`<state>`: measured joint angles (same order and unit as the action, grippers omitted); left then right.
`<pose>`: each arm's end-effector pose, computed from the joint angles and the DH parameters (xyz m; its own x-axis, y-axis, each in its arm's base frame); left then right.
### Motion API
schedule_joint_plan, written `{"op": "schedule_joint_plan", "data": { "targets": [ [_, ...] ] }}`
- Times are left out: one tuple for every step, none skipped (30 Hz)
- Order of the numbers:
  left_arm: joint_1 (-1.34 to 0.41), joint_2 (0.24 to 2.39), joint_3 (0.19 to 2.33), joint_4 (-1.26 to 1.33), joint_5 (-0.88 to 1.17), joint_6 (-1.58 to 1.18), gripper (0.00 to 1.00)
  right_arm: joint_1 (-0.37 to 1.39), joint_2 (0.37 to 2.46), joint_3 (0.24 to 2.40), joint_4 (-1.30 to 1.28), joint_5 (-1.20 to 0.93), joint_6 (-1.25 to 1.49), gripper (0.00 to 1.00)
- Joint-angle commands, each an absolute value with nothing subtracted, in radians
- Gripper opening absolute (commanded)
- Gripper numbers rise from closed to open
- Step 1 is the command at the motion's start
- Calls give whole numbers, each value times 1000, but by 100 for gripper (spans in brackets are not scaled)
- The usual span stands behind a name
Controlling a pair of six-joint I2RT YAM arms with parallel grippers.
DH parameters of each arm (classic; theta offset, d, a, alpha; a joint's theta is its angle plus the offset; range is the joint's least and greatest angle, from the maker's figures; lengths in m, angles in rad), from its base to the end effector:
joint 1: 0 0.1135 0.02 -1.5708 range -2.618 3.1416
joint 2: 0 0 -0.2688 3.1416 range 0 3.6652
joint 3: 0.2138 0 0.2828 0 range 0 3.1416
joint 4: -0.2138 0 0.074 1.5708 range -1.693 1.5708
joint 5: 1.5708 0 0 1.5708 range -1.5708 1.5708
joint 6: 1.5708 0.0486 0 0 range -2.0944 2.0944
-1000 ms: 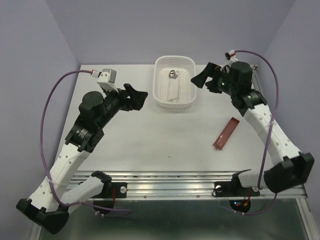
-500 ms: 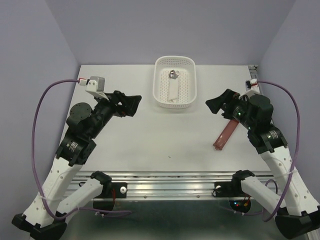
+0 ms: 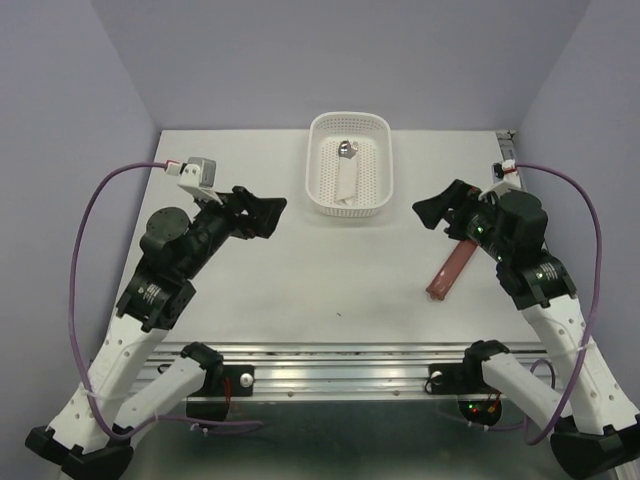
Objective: Place the utensils on the paper napkin and roll it up
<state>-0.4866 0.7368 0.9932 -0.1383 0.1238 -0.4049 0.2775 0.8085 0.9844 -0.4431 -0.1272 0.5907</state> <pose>0.1690 -0.0962 0.4366 -0.1298 -0.3736 -0.9185 0.5672 0.7318 -0.3778 0.2040 0.0645 0.3831 -0.4278 0.4526 -0.7824 -0.1820 0.8048 0.5650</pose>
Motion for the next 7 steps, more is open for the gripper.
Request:
{"op": "schedule_joint_plan", "data": {
  "targets": [
    [-482,718,988,-80,140,-411,99,282,789,1012,-422,-107,577,100],
    [-482,719,988,-81,141,-411,99,282,788,1012,-420,-107,578,100],
    [-482,718,988,-81,143,-413,99,282,790,1015,-422,-106,577,100],
    [-482,719,991,-80,143,-411,99,282,790,1020,-422,-103,574,100],
    [-482,719,992,-81,144,-410,99,282,796,1025,-426,-94,574,100],
    [-482,718,997,-81,143,-410,99,282,798,1026,-426,-89,571,100],
    [-482,716,999,-81,141,-408,99,282,796,1026,-425,-87,572,100]
  ]
}}
